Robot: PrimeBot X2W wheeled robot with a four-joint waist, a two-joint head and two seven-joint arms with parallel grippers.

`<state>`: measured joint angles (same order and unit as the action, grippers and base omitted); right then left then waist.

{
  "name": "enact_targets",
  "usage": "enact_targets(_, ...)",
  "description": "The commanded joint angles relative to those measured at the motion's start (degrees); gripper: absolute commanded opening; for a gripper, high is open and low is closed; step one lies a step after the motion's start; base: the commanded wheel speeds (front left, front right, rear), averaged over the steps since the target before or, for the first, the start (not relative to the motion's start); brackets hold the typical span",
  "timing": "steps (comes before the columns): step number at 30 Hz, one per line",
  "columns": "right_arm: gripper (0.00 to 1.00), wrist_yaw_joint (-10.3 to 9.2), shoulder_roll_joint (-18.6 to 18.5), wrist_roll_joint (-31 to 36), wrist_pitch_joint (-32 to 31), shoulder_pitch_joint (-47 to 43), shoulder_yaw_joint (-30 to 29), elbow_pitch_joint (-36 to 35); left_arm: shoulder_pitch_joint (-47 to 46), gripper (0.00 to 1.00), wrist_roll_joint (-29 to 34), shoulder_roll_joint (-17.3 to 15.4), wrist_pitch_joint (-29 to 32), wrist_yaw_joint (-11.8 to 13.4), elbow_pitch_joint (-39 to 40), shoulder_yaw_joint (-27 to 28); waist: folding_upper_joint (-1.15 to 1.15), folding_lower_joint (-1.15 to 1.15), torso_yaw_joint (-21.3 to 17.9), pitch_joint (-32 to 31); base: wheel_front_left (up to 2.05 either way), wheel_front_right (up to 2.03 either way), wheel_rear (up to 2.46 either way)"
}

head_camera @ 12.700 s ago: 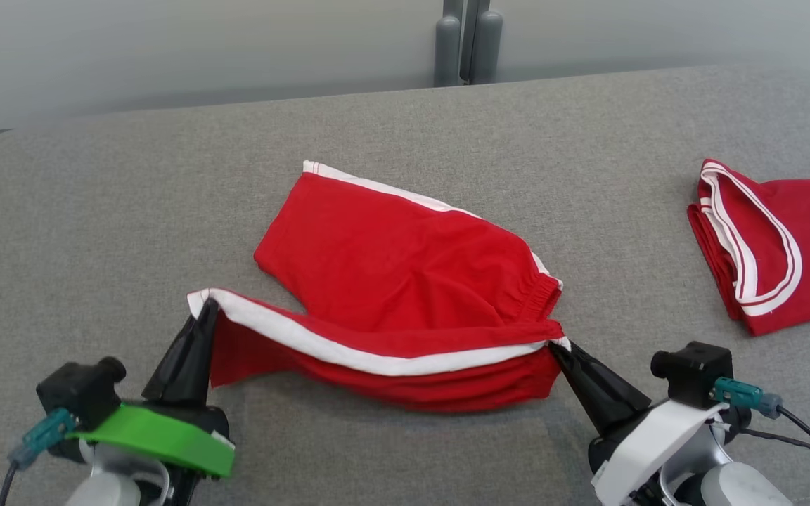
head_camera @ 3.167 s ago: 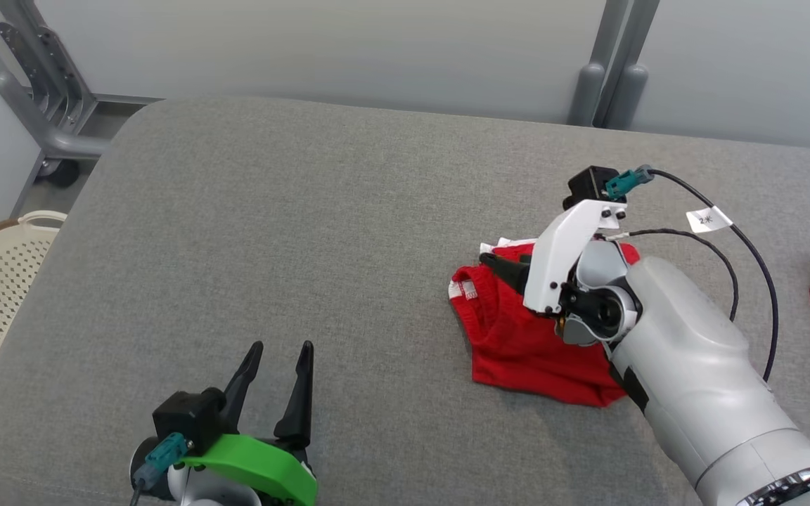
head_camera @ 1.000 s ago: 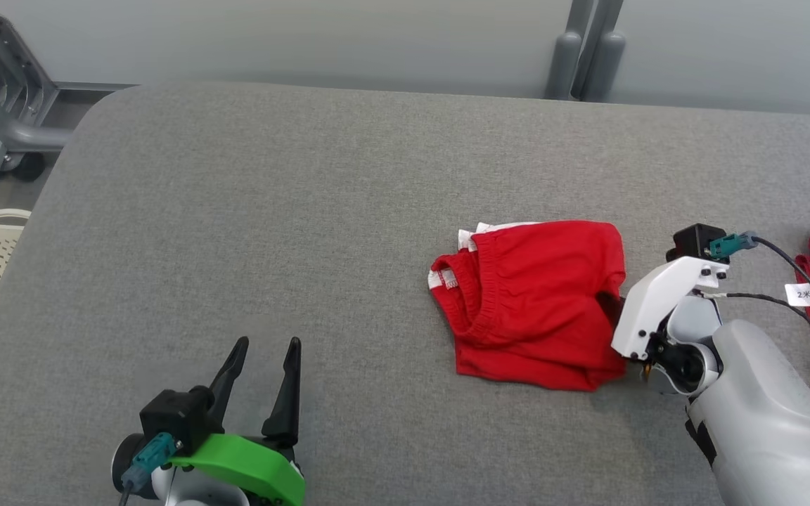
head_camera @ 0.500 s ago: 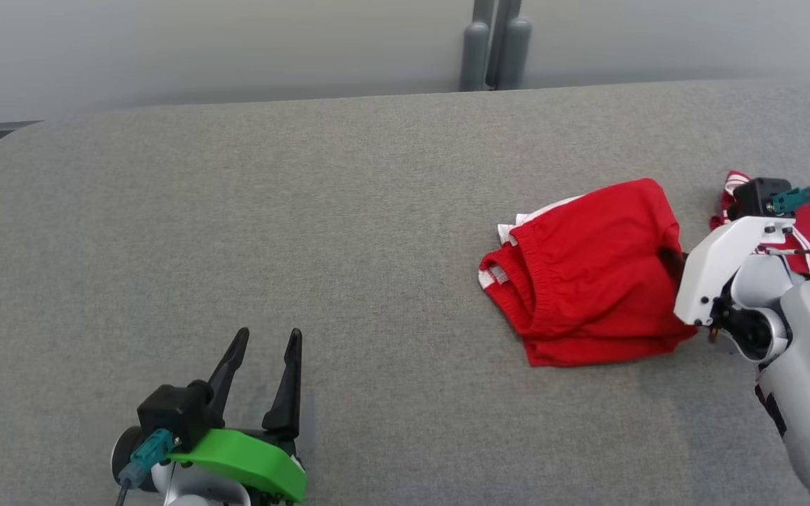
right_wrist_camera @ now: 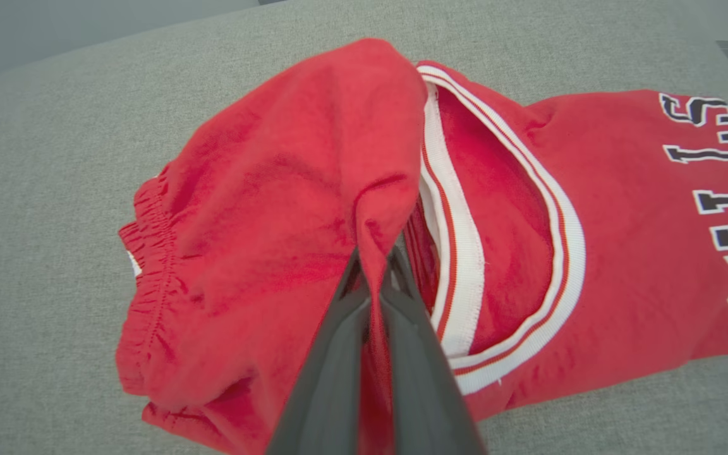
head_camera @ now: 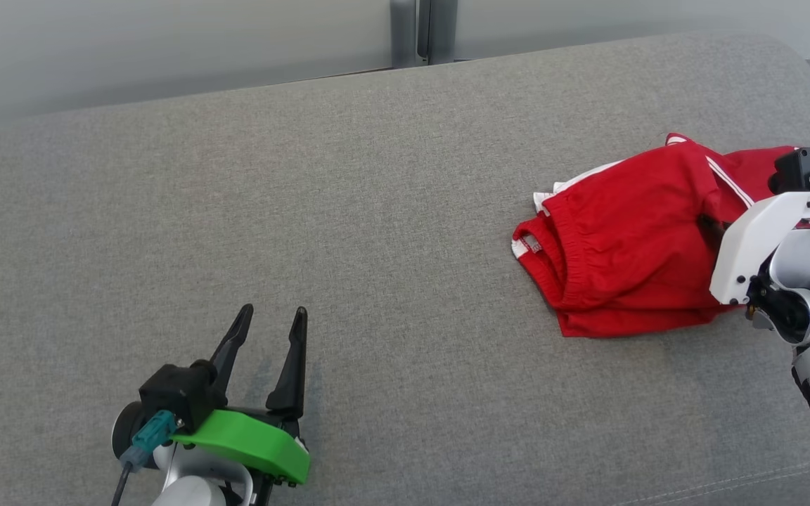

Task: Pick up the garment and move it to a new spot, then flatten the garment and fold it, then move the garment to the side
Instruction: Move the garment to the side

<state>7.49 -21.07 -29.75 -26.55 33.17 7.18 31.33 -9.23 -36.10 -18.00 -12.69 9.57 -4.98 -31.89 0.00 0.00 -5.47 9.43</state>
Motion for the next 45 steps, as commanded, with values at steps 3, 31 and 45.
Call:
enact_targets(3, 0.0, -0.01, 0.34, 1.1, -0.04, -0.82, -0.89, -0.76, -0.78, 1.0, 0.06, -0.42, -0.09, -0.05, -0.08, -0.02, 0.0, 0.0, 0.34, -0.12, 0.0, 0.0, 0.0)
enact_targets(31, 0.0, -0.01, -1.65, 6.25, -5.99, 3.02, -8.08, -8.64, -0.52, 1.0, -0.64, -0.04, -1.34, -0.11, -0.53, 0.38, 0.0, 0.0, 0.11, 0.11, 0.0, 0.0, 0.0)
enact_targets(45, 0.0, -0.02, -6.63, 15.93, -3.03, 3.37, -14.58, -1.92, -3.24, 1.0, 0.86, -1.53, 0.92, 0.15, 0.98, -0.71, 0.0, 0.0, 3.18, 4.4, 0.0, 0.0, 0.0)
